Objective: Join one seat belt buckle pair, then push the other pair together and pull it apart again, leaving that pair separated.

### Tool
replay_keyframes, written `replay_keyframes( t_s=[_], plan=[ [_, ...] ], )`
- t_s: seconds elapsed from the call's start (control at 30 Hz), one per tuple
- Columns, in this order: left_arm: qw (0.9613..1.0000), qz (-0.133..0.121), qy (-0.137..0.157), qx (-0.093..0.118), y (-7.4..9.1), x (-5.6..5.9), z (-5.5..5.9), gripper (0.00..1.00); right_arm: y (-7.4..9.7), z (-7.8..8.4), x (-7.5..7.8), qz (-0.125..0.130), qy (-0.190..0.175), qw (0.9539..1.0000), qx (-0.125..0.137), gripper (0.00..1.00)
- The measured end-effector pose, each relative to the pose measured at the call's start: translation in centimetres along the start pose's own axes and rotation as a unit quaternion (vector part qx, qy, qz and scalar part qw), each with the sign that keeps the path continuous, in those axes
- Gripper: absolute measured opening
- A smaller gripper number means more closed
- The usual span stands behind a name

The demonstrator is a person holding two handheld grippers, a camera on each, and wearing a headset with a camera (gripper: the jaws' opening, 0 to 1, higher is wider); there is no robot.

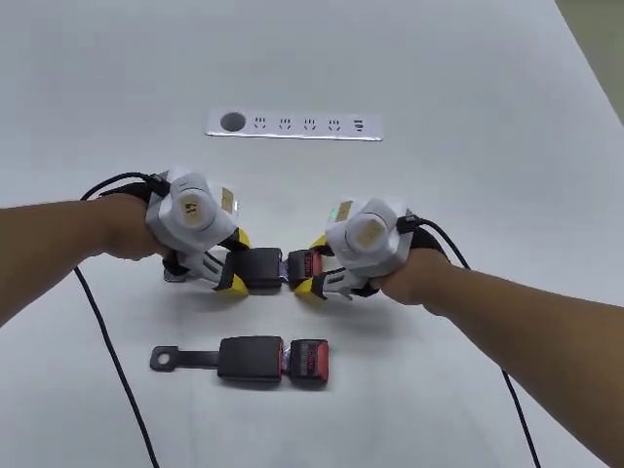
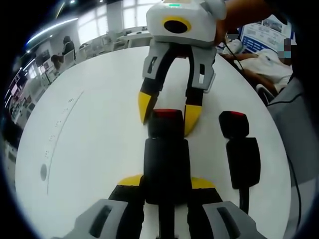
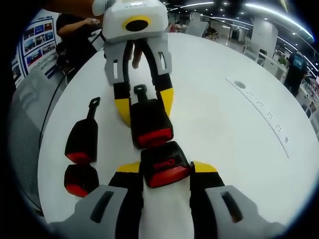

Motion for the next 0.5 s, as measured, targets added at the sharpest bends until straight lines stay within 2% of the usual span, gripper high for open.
replay_keyframes(
  t_s=[0.27,0.5],
  plan=[
    [1.0,-0.003,0.003,-0.002,0.1,0.4,-0.3,0.33,0.1,0.3,0.1,0.001,0.0,1.0,-0.003,0.34],
    [1.0,-0.004,0.005,0.002,0.2,0.4,-0.4,0.33,0.8,1.4,0.8,0.0,-0.005,1.0,-0.005,0.34]
  ],
)
Point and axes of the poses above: the centre of the closed fingertips' face, and the gripper's own axes: y roughly backward along the fingers, x roughly to its right, z roughly out of its underside, the point moved 3 cm from there along y, roughly backward along the fingers, and after that the axes turned 10 degrees about z, right-handed, at the moved point
